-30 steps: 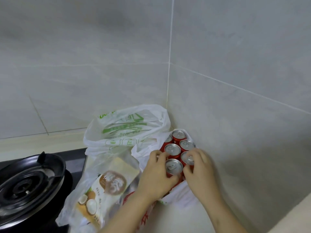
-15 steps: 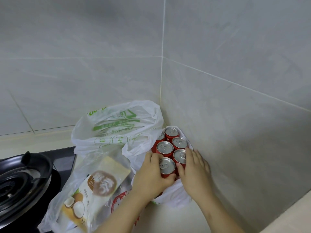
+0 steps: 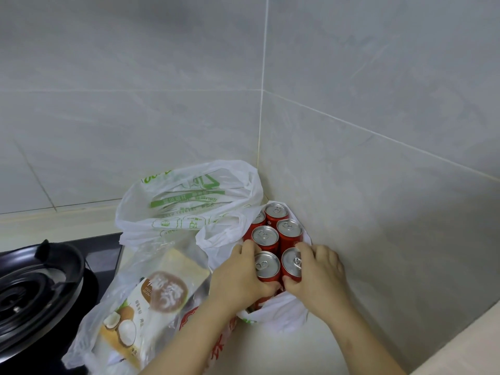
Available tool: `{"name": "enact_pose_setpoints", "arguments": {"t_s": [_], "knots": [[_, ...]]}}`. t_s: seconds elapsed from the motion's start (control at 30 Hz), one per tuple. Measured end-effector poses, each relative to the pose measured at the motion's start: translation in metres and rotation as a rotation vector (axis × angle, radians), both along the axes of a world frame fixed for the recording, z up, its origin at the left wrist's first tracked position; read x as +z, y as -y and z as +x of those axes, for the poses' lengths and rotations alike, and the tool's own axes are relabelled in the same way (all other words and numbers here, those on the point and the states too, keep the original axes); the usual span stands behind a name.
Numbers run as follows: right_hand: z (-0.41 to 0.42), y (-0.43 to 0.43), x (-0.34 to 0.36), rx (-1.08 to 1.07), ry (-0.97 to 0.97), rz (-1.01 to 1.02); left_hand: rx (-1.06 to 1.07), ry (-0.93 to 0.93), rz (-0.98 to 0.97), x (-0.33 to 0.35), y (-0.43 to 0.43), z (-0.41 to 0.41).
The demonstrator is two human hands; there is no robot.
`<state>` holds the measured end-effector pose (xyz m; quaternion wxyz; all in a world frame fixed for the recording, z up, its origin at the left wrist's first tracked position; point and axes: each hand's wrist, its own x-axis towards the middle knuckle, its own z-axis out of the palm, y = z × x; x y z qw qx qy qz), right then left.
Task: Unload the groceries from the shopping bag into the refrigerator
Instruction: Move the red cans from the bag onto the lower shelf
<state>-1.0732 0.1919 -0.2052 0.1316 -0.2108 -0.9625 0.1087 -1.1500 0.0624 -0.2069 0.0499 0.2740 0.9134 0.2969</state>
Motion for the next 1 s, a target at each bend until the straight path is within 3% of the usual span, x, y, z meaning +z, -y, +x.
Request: {"name": "enact_pose_setpoints", "arguments": {"t_s": [0.37,0.53,1.0], "knots": [[0.008,0.002,-0.002,0.028,0.044,0.027,0.034,0.023,0.011,0.004,0.000,0.009],[0.009,0.005,-0.007,-0.036,-0.152,-0.067,0.045,-0.004,0.053,-0.010,-0.001,0.014],[0.011,0.006,0.014,-0.009,-0.419,-0.287,0.155,-0.014,0.314,0.005,0.001,0.022]]}}
